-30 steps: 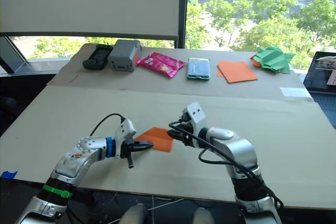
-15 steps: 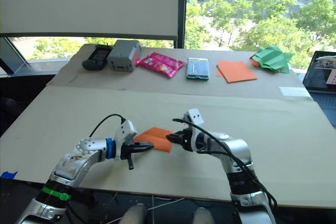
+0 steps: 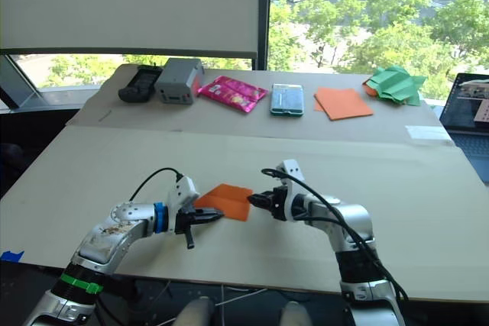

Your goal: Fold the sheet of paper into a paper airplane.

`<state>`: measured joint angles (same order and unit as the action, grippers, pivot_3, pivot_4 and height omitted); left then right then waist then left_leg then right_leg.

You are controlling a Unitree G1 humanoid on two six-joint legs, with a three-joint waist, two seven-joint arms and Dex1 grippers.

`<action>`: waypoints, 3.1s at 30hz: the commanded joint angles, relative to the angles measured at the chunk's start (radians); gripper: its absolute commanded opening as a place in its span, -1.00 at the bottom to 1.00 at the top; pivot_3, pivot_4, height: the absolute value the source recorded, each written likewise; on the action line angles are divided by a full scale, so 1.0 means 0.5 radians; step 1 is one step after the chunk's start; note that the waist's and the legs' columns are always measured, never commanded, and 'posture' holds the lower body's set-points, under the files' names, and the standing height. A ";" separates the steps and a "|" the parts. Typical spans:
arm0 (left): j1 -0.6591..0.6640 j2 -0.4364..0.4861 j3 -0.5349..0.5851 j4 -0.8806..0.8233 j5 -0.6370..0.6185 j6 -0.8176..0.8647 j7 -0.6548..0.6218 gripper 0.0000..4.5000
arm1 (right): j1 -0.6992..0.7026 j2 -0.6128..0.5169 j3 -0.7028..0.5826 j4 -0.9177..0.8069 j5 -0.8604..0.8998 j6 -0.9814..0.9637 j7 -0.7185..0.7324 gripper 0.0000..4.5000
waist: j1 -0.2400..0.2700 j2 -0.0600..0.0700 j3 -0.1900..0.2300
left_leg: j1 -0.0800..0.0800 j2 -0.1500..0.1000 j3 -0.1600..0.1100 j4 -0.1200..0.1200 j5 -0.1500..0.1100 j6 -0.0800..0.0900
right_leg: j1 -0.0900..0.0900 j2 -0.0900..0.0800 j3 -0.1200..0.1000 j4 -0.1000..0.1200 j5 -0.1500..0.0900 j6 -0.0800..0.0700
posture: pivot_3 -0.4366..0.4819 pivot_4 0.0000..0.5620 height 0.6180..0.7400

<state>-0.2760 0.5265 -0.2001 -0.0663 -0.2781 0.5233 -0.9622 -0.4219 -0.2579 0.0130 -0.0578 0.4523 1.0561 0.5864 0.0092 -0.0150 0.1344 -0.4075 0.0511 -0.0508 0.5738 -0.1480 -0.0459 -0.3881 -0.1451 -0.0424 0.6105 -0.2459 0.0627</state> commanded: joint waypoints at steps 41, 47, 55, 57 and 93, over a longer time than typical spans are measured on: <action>0.184 0.311 0.294 -0.319 -0.267 0.195 -0.094 -1.00 | 0.115 -0.533 1.138 0.180 -2.004 -2.847 -0.217 -0.98 | -0.037 -0.004 0.003 | 0.001 0.000 0.001 -0.002 -0.003 -0.005 | 0.000 -0.001 0.000 -0.013 -0.001 0.000 | -0.05 -0.47 0.38; -0.045 0.289 0.397 -0.152 -0.356 0.228 -0.082 -1.00 | 0.062 -0.568 1.160 0.235 -2.205 -3.041 -0.267 -0.98 | -0.033 -0.008 0.005 | 0.002 0.000 0.000 -0.003 -0.003 -0.005 | 0.002 -0.001 0.000 -0.012 -0.001 0.000 | -0.05 -0.47 0.38; -0.186 0.159 0.197 0.094 -0.188 0.066 -0.081 -1.00 | -0.012 -0.547 1.174 0.335 -2.282 -3.145 -0.252 -0.98 | -0.043 -0.011 0.003 | 0.006 -0.001 0.001 -0.002 0.003 0.004 | 0.005 0.000 0.001 -0.009 0.000 0.001 | -0.05 -0.47 0.38; -0.170 0.152 0.159 0.108 -0.164 0.034 -0.100 -1.00 | -0.019 -0.538 1.169 0.350 -2.273 -3.134 -0.238 -0.98 | -0.042 -0.012 0.003 | 0.007 -0.001 0.001 -0.001 0.008 0.010 | 0.005 0.000 0.002 -0.003 0.000 0.001 | -0.05 -0.47 0.38; 0.014 0.200 -0.062 0.222 0.186 -0.264 -0.145 -1.00 | -0.033 -0.131 0.754 -0.517 -0.842 -1.013 0.586 0.13 | -0.018 0.000 -0.004 | 0.012 0.001 0.000 -0.002 -0.002 -0.004 | 0.005 0.000 0.002 0.001 -0.001 0.000 | -0.05 -0.47 0.38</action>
<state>-0.2941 0.6197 -0.1958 0.0398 -0.2093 0.3718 -1.0292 -0.4098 -0.3444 0.4175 -0.3107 0.0020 0.4395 0.9155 0.0001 -0.0150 0.1325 -0.4026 0.0515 -0.0508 0.5728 -0.1489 -0.0482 -0.3867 -0.1450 -0.0415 0.6108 -0.2462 0.0624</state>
